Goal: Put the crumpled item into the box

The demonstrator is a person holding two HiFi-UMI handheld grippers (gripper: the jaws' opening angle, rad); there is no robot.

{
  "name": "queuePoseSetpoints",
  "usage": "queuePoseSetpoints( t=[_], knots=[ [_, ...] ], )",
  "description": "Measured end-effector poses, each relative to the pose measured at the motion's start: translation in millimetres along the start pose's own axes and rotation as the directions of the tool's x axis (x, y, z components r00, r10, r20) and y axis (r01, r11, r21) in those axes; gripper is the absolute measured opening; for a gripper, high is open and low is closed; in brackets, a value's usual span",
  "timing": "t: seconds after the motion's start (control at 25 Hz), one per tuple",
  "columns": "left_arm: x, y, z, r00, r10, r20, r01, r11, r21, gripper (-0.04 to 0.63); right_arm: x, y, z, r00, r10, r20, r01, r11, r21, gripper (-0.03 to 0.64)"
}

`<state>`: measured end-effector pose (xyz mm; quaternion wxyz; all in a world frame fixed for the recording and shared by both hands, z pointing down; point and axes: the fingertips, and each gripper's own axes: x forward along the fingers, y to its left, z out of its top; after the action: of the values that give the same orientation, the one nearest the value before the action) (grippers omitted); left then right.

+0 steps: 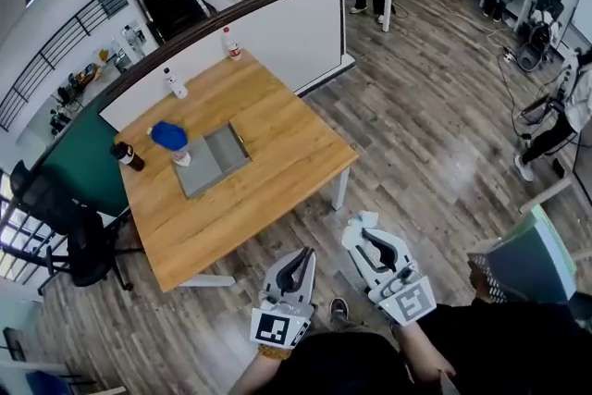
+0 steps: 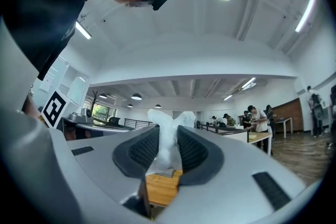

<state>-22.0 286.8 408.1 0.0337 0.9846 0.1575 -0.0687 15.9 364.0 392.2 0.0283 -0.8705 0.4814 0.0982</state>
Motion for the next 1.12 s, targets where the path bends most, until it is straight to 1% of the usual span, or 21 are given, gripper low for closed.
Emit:
queuePoseSetpoints(
  t=[0.08, 0.16, 0.24, 0.36, 0.44, 0.56, 0.68, 0.76, 0.96, 1.12],
  knots=[
    [9.8, 11.9, -1.4, 1.000, -0.014, -0.004, 0.014, 1.000, 0.007, 0.041, 14.9, -4.7, -1.6, 1.000, -0.007, -0.005, 0.007, 1.000, -0.002, 0.107],
    [18.9, 27.5, -2.2, 1.000, -0.014, -0.004, 0.014, 1.000, -0.009, 0.042, 29.8, -5.9, -3.3, 1.000, -0.003, -0.007, 0.003, 1.000, -0.005, 0.107],
    [27.6, 43.5, 0.7, 1.000, -0.016, 0.003, 0.016, 1.000, -0.010, 0.041, 43.8, -4.2, -7.5, 1.000, 0.027, -0.016, -0.027, 1.000, -0.007, 0.107],
    [39.6, 73.4, 11.7, 1.000, -0.009, 0.028, 0.009, 1.000, -0.007, 0.041, 76.3, -2.9, -13.3, 0.996, 0.063, -0.061, -0.065, 0.998, -0.018, 0.107],
    [43.1, 95.4, 20.5, 0.999, 0.007, 0.045, -0.007, 1.000, -0.014, 0.041, 103.4, -2.0, -8.8, 0.996, 0.069, -0.049, -0.070, 0.997, -0.031, 0.107],
    [45.2, 126.1, 29.9, 0.997, 0.035, 0.063, -0.034, 0.999, -0.015, 0.041, 139.5, 3.9, -0.2, 0.995, 0.102, -0.017, -0.103, 0.993, -0.050, 0.107],
    [46.0, 157.1, 35.7, 0.993, 0.081, 0.091, -0.076, 0.996, -0.051, 0.041, 169.8, 11.5, 4.0, 0.991, 0.133, 0.000, -0.133, 0.989, -0.060, 0.107],
    [45.0, 174.5, 40.1, 0.988, 0.110, 0.113, -0.104, 0.993, -0.057, 0.041, 186.9, 18.7, 2.4, 0.988, 0.152, 0.000, -0.152, 0.987, -0.054, 0.107],
    [37.4, 211.6, 39.0, 0.986, 0.130, 0.104, -0.126, 0.991, -0.044, 0.041, 228.1, 34.2, -5.5, 0.982, 0.186, -0.011, -0.187, 0.981, -0.050, 0.107],
    [24.6, 252.9, 40.7, 0.977, 0.181, 0.115, -0.175, 0.983, -0.060, 0.041, 263.2, 49.7, -12.5, 0.977, 0.215, -0.010, -0.215, 0.975, -0.049, 0.107]
  ],
)
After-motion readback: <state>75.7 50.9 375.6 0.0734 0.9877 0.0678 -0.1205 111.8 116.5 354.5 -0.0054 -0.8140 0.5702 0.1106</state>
